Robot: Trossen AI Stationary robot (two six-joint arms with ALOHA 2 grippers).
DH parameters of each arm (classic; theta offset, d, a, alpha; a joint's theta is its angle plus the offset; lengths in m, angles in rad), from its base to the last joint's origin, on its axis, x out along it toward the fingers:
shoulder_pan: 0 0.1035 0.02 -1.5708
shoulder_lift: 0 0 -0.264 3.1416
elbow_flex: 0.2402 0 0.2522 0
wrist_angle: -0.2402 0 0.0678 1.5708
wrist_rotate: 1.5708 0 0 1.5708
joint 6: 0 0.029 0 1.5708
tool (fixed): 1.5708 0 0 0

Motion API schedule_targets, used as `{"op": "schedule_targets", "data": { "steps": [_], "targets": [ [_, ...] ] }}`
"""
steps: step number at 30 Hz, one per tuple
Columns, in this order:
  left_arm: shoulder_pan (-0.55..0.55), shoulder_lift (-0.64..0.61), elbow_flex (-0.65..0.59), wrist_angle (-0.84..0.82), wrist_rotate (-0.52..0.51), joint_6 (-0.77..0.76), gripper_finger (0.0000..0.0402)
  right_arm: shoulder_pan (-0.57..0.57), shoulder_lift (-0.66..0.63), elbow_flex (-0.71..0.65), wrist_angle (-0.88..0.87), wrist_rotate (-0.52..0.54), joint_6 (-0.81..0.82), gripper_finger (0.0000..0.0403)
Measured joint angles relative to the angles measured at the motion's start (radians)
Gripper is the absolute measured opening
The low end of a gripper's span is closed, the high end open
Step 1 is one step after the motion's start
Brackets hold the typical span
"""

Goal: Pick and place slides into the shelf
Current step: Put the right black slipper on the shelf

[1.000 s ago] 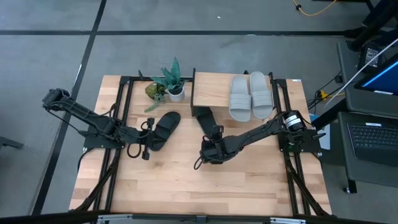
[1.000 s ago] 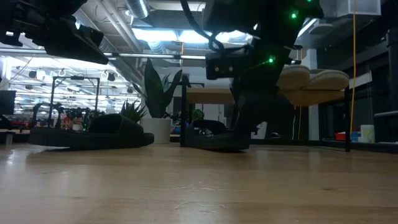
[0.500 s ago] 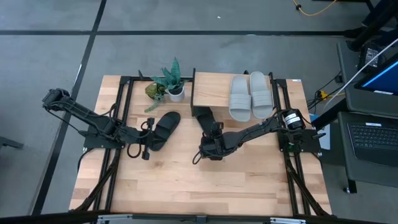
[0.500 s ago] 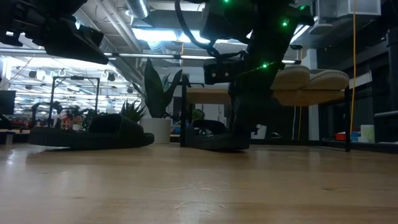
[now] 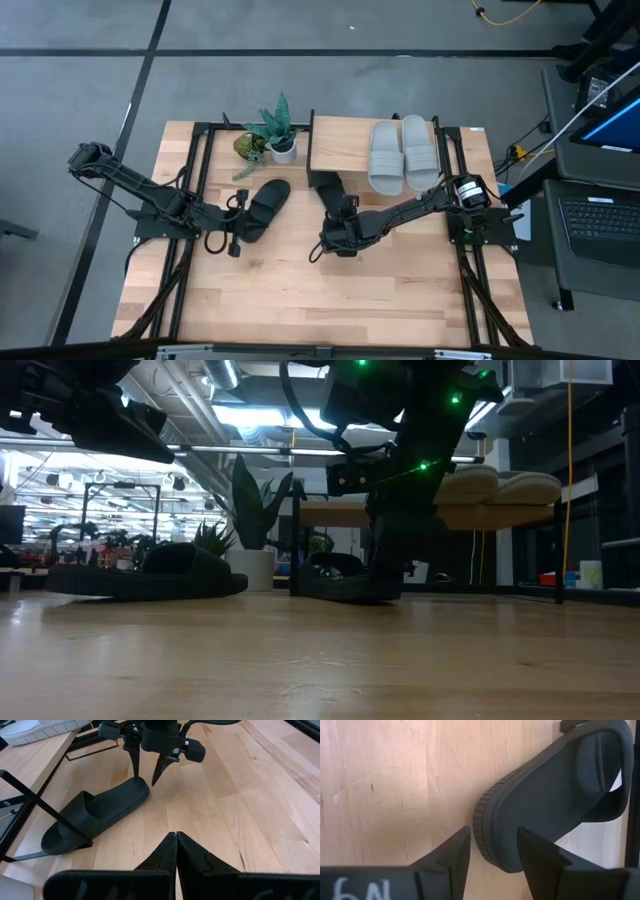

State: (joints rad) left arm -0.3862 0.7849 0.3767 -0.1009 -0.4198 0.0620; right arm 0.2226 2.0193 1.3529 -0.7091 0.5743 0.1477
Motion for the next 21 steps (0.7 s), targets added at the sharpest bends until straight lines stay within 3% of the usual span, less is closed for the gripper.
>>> {"op": "schedule_targets", "data": {
  "steps": [21],
  "targets": [
    [0.000, 0.000, 0.000, 0.000, 0.000, 0.001, 0.0000, 0.000, 0.064, 0.000, 0.000, 0.016, 0.004, 0.0161]
  ]
}}
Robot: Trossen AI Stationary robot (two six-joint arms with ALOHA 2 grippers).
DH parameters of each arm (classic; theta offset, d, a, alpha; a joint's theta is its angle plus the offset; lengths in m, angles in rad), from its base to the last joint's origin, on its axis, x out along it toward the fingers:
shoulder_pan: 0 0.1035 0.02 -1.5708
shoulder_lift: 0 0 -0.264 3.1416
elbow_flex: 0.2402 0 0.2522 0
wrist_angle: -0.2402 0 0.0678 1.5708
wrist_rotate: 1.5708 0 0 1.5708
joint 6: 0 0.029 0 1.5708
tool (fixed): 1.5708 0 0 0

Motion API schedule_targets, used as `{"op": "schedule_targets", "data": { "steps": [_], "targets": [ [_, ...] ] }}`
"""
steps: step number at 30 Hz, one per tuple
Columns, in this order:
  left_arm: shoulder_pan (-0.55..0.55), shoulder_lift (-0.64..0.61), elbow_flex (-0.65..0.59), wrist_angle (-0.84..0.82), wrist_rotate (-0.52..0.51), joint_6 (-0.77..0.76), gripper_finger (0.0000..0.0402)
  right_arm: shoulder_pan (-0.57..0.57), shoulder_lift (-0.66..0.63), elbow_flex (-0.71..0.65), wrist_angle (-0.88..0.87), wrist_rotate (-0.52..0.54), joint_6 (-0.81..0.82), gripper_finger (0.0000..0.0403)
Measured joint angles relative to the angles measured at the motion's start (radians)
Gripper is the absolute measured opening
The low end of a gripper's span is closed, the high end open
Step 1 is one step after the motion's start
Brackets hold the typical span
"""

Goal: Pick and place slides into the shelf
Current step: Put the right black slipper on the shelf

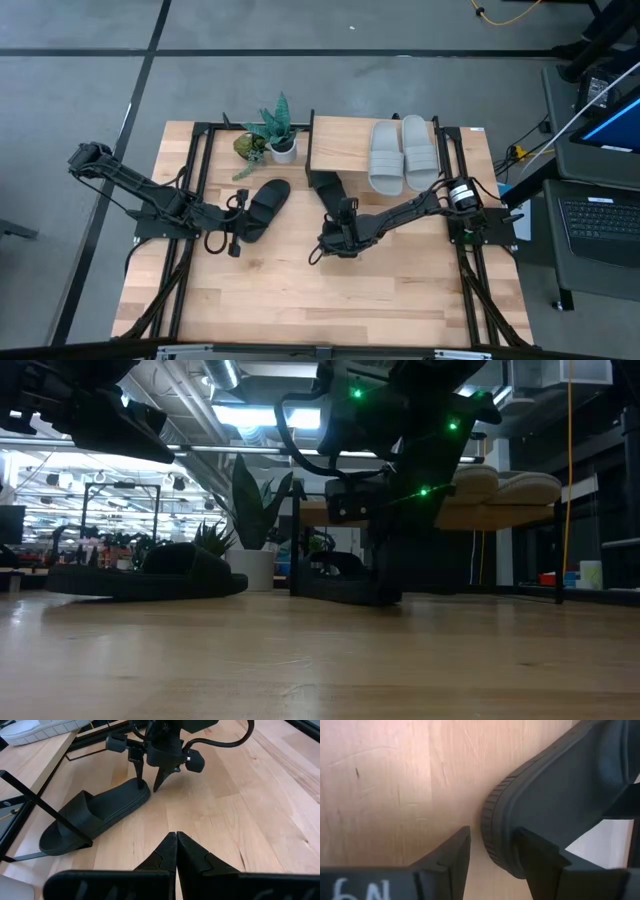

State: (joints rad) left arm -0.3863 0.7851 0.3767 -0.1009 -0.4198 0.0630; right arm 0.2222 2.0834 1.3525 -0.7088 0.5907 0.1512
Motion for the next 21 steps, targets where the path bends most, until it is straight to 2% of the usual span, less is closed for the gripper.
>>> {"op": "schedule_targets", "data": {
  "steps": [6, 17, 21],
  "targets": [
    [0.000, 0.000, 0.000, 0.000, 0.000, 0.000, 0.0000, -0.001, 0.000, 0.002, 0.000, 0.003, 0.001, 0.0148],
    [0.000, 0.000, 0.000, 0.000, 0.000, 0.000, 0.0000, -0.002, -0.001, 0.005, 0.004, 0.005, 0.037, 0.0022],
    [0.000, 0.000, 0.000, 0.000, 0.000, 0.000, 0.0000, -0.002, -0.001, 0.005, 0.003, 0.004, 0.074, 0.0017]
  ]
}}
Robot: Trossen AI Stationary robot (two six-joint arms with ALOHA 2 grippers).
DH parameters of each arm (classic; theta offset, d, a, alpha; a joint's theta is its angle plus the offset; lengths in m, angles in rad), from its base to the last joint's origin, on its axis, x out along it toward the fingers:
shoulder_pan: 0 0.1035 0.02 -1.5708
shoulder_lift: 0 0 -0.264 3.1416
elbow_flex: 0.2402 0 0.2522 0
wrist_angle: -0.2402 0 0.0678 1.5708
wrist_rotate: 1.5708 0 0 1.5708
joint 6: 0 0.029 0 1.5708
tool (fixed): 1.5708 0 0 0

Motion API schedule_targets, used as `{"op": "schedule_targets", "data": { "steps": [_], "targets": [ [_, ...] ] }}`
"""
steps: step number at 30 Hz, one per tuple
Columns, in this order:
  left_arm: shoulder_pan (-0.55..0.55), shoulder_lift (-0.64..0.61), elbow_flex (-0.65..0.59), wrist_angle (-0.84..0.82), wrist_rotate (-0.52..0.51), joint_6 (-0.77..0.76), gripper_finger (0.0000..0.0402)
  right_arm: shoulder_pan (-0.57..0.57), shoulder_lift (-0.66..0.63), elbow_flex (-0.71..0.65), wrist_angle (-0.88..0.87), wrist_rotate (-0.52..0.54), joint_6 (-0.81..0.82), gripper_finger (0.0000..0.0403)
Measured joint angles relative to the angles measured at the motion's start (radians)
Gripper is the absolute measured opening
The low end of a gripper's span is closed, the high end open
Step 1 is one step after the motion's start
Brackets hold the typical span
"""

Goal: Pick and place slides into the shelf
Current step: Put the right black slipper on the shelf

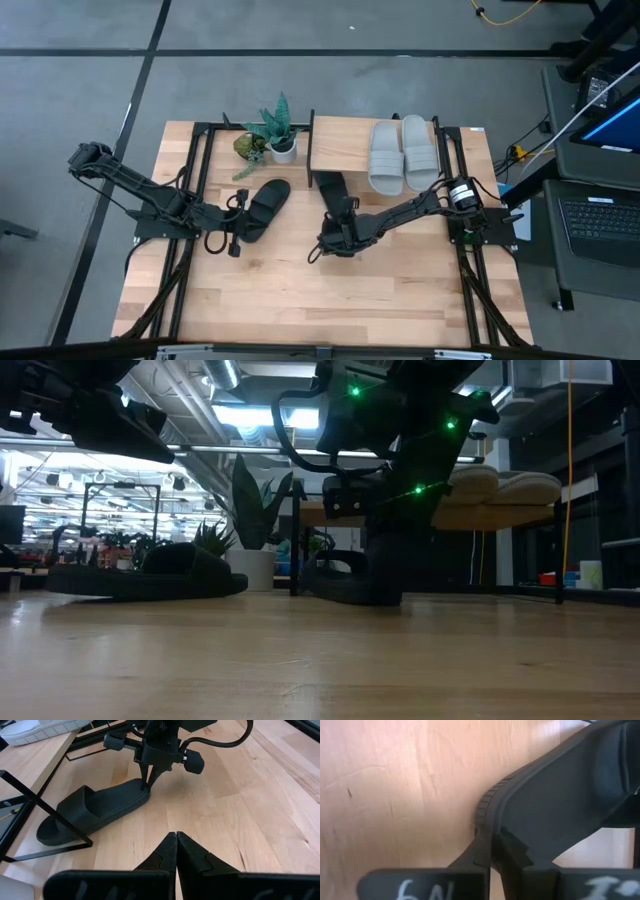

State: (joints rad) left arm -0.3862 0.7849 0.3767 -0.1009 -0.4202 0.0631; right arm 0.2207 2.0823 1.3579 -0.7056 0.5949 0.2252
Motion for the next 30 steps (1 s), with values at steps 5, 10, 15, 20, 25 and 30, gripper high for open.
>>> {"op": "schedule_targets", "data": {
  "steps": [5, 10, 15, 20, 25, 30],
  "targets": [
    [0.000, 0.000, 0.000, 0.003, 0.000, 0.000, 0.0000, 0.000, 0.000, 0.006, -0.051, -0.003, 0.071, 0.0017],
    [0.000, 0.000, 0.000, 0.005, 0.000, -0.001, 0.0000, 0.000, 0.000, 0.041, -0.162, -0.014, 0.160, 0.0016],
    [0.000, 0.000, 0.000, 0.005, 0.000, -0.001, 0.0000, 0.019, 0.000, 0.106, -0.220, -0.038, 0.188, 0.0016],
    [0.000, 0.000, 0.000, 0.005, 0.000, -0.001, 0.0000, 0.065, 0.000, 0.206, -0.268, -0.103, 0.222, 0.0015],
    [0.000, 0.000, 0.000, 0.006, 0.004, -0.006, 0.0000, 0.129, 0.000, 0.340, -0.434, -0.103, 0.332, 0.0015],
    [0.000, 0.000, 0.000, 0.006, 0.024, -0.006, 0.0000, 0.199, 0.000, 0.466, -0.535, -0.141, 0.395, 0.0015]
  ]
}}
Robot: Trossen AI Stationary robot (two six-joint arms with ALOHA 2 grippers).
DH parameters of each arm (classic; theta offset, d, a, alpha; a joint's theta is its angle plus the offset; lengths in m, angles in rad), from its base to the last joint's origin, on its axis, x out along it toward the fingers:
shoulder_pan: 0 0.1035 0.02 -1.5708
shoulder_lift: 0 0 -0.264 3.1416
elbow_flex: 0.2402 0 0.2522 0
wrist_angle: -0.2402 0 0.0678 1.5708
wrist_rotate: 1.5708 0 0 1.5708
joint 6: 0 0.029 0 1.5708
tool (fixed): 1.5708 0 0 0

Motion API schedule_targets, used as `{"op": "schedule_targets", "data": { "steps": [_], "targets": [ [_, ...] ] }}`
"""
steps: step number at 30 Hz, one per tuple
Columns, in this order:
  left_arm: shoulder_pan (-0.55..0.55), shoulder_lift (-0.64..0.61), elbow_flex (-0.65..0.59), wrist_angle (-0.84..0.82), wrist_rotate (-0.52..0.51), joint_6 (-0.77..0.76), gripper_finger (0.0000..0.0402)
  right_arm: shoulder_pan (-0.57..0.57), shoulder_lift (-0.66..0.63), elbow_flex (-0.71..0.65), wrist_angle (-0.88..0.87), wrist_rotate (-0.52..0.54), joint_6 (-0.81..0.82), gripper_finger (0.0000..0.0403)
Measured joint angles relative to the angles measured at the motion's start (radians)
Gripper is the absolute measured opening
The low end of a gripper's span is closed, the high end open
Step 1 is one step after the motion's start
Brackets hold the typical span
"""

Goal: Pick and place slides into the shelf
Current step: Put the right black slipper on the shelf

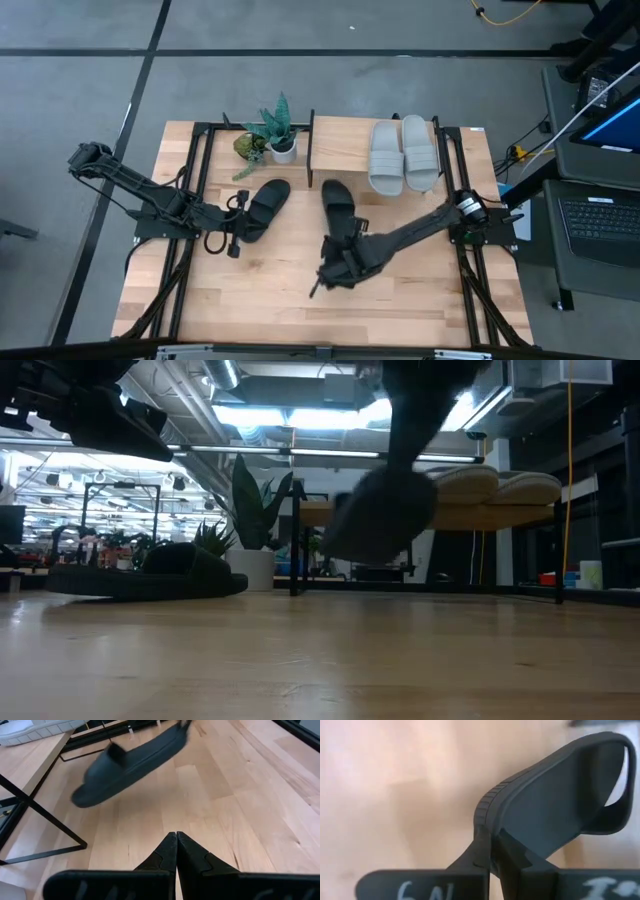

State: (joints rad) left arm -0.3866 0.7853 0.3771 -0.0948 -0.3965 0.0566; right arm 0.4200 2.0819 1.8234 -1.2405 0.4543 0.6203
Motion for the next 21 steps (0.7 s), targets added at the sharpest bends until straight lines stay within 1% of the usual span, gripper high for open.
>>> {"op": "schedule_targets", "data": {
  "steps": [6, 14, 19, 21],
  "targets": [
    [0.000, 0.000, 0.000, 0.008, 0.003, 0.000, 0.0000, 0.063, 0.000, 0.096, 0.004, -0.022, 0.025, 0.0015],
    [0.000, 0.000, 0.000, 0.007, 0.003, 0.000, 0.0000, 0.103, 0.000, 0.119, -0.001, 0.000, 0.098, 0.0015],
    [0.000, 0.000, 0.000, 0.007, 0.003, 0.000, 0.0000, 0.119, 0.000, 0.119, -0.004, 0.071, 0.107, 0.0013],
    [0.000, 0.000, 0.000, 0.007, 0.003, 0.000, 0.0000, 0.125, 0.000, 0.133, -0.041, 0.105, 0.118, 0.0013]
  ]
}}
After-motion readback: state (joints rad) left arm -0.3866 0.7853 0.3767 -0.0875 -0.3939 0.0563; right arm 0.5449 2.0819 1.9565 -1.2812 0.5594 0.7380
